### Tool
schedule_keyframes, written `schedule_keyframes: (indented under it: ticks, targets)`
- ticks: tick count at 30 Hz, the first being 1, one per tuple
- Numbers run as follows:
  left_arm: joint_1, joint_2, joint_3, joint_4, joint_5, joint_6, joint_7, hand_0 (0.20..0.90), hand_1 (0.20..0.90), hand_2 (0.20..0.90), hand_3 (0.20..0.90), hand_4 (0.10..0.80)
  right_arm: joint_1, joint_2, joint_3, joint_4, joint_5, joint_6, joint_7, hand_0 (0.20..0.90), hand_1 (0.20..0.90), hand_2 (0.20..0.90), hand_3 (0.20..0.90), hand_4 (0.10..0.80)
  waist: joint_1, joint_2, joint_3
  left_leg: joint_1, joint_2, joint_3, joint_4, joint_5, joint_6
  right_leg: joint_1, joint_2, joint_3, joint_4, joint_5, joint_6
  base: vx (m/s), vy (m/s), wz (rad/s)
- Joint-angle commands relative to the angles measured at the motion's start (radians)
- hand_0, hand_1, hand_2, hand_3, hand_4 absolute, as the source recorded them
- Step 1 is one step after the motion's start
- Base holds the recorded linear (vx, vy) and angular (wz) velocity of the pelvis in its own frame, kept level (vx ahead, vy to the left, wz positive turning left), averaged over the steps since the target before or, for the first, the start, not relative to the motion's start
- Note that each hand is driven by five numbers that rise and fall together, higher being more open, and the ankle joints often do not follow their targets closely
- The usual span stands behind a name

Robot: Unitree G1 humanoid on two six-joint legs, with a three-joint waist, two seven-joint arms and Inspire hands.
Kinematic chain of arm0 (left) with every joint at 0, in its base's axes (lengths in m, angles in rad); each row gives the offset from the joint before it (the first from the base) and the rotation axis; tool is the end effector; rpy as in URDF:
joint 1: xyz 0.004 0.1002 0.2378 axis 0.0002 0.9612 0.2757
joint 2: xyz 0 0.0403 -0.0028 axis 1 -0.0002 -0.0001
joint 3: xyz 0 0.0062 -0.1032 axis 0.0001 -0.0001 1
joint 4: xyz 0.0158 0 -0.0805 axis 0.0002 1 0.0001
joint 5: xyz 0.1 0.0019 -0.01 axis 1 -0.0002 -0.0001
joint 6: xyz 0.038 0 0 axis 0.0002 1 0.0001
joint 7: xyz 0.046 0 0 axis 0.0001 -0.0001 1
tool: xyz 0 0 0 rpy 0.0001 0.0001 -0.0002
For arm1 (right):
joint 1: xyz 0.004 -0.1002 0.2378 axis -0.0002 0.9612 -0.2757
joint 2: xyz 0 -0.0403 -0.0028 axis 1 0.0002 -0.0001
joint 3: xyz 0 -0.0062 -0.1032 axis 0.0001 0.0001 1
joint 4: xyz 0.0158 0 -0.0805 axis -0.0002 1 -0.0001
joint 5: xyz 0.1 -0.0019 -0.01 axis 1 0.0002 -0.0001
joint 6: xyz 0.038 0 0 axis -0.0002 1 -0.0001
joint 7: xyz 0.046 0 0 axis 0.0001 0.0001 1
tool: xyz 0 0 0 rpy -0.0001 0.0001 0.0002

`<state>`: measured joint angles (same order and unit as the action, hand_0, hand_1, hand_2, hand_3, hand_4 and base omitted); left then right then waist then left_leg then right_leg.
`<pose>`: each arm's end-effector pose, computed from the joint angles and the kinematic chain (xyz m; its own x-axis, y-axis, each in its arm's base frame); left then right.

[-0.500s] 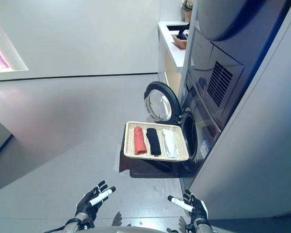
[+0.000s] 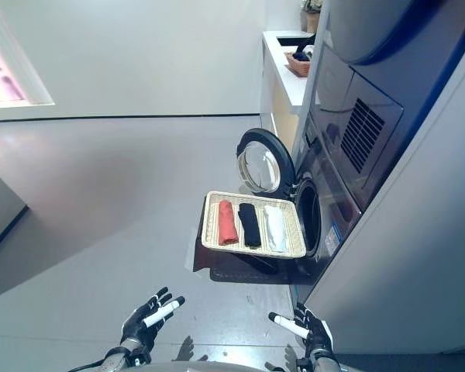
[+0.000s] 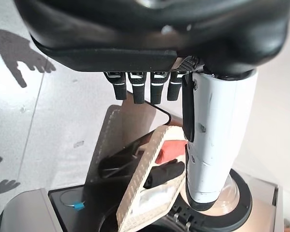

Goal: Pick up the clothes and place them into the washing machine

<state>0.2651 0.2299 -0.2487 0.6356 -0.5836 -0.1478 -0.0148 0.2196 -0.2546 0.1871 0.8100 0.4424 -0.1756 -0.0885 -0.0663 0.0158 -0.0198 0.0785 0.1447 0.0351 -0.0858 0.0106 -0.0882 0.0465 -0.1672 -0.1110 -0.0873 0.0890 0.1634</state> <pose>0.0751 0.1892 -0.0890 0.7093 0.0230 -0.7045 -0.2246 0.9547 -0.1950 0.0672 -0.2127 -0.0982 0.6226 -0.2102 -0.7538 0.2585 0.9644 -0.0554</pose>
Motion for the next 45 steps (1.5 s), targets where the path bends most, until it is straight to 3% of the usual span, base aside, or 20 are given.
schedule_keyframes:
  ticks: [1, 9, 17, 24, 26, 30, 33, 37, 41, 45]
  targets:
    - [-0.098, 0.025, 0.024, -0.046, 0.003, -0.052, -0.004, 0.9, 0.9, 0.9, 0.9, 0.8, -0.091, -0.006, -0.034, -0.026, 0.026, -0.068, -0.004, 0.9, 0.9, 0.9, 0.9, 0.8, 0.004, -0.035, 0.032, 0.024, 0.015, 0.038, -0.001, 0.0, -0.028, 0.024, -0.016, 0.014, 0.011, -0.018, 0.013, 0.0, 0.0, 0.0]
    - [-0.106, 0.028, 0.034, -0.043, 0.002, -0.056, 0.0, 0.9, 0.9, 0.9, 0.9, 0.8, -0.098, 0.0, -0.029, -0.012, 0.033, -0.063, 0.001, 0.9, 0.9, 0.9, 0.9, 0.8, 0.005, -0.04, 0.026, 0.043, 0.007, 0.04, -0.001, -0.017, -0.016, 0.018, -0.025, 0.036, 0.037, -0.032, 0.013, 0.014, 0.016, -0.04]
    - [-0.13, 0.023, 0.02, -0.048, 0.002, -0.062, 0.001, 0.9, 0.9, 0.9, 0.9, 0.8, -0.121, -0.007, -0.053, -0.008, 0.049, -0.066, 0.0, 0.9, 0.9, 0.9, 0.9, 0.8, 0.009, -0.049, 0.05, 0.027, -0.029, 0.037, 0.089, -0.072, 0.024, -0.019, -0.062, 0.079, 0.156, -0.049, 0.03, 0.019, 0.071, -0.04]
    - [-0.151, 0.03, 0.023, -0.064, 0.004, -0.069, 0.006, 0.9, 0.9, 0.9, 0.9, 0.8, -0.137, -0.002, -0.073, -0.014, 0.061, -0.058, -0.002, 0.9, 0.9, 0.9, 0.9, 0.8, 0.011, -0.063, 0.054, 0.024, -0.089, 0.031, 0.12, -0.109, 0.057, -0.028, -0.126, 0.096, 0.201, 0.037, 0.063, 0.024, 0.122, -0.08]
    - [-0.155, 0.034, 0.021, -0.065, 0.012, -0.069, 0.006, 0.9, 0.9, 0.9, 0.9, 0.8, -0.142, -0.002, -0.081, -0.008, 0.064, -0.056, -0.002, 0.9, 0.9, 0.9, 0.9, 0.8, 0.012, -0.067, 0.054, 0.015, -0.122, 0.027, 0.137, -0.125, 0.073, -0.038, -0.157, 0.107, 0.225, 0.09, 0.068, 0.025, 0.162, 0.06]
    - [-0.154, 0.042, 0.024, -0.065, 0.026, -0.061, 0.007, 0.9, 0.9, 0.9, 0.9, 0.8, -0.149, 0.0, -0.094, 0.001, 0.081, -0.057, -0.007, 0.9, 0.9, 0.9, 0.9, 0.8, 0.004, -0.053, 0.069, 0.02, -0.164, 0.027, 0.146, -0.144, 0.106, -0.11, -0.19, 0.129, 0.359, 0.156, 0.039, 0.011, 0.248, 0.05]
    - [-0.156, 0.054, 0.032, -0.067, 0.029, -0.056, 0.009, 0.9, 0.9, 0.9, 0.9, 0.8, -0.153, 0.007, -0.094, -0.001, 0.091, -0.057, -0.007, 0.9, 0.9, 0.9, 0.9, 0.8, -0.007, -0.044, 0.1, 0.035, -0.171, 0.04, 0.15, -0.156, 0.116, -0.169, -0.187, 0.081, 0.391, 0.166, 0.027, 0.038, 0.186, -0.09]
    - [-0.157, 0.061, 0.04, -0.069, 0.028, -0.06, 0.008, 0.9, 0.9, 0.9, 0.9, 0.8, -0.152, 0.006, -0.095, 0.012, 0.099, -0.058, -0.003, 0.9, 0.9, 0.9, 0.9, 0.8, -0.051, -0.043, 0.123, 0.088, -0.169, 0.03, 0.117, -0.178, 0.105, -0.249, -0.126, 0.018, 0.206, 0.133, 0.032, 0.153, 0.043, -0.08]
    - [-0.155, 0.06, 0.049, -0.079, 0.03, -0.064, 0.012, 0.9, 0.9, 0.9, 0.9, 0.8, -0.149, 0.015, -0.092, 0.014, 0.104, -0.064, -0.013, 0.9, 0.9, 0.9, 0.9, 0.8, -0.09, -0.048, 0.14, 0.162, -0.152, 0.001, 0.066, -0.198, 0.083, -0.33, -0.084, -0.001, 0.031, 0.211, 0.068, 0.252, -0.009, 0.04]
    - [-0.14, 0.053, 0.047, -0.087, 0.033, -0.063, 0.013, 0.9, 0.9, 0.9, 0.9, 0.8, -0.132, 0.021, -0.088, -0.004, 0.098, -0.064, -0.016, 0.9, 0.9, 0.9, 0.9, 0.8, -0.11, -0.059, 0.14, 0.219, -0.141, -0.023, 0.033, -0.211, 0.072, -0.362, -0.055, 0.016, 0.023, 0.24, 0.076, 0.212, -0.038, 0.47]
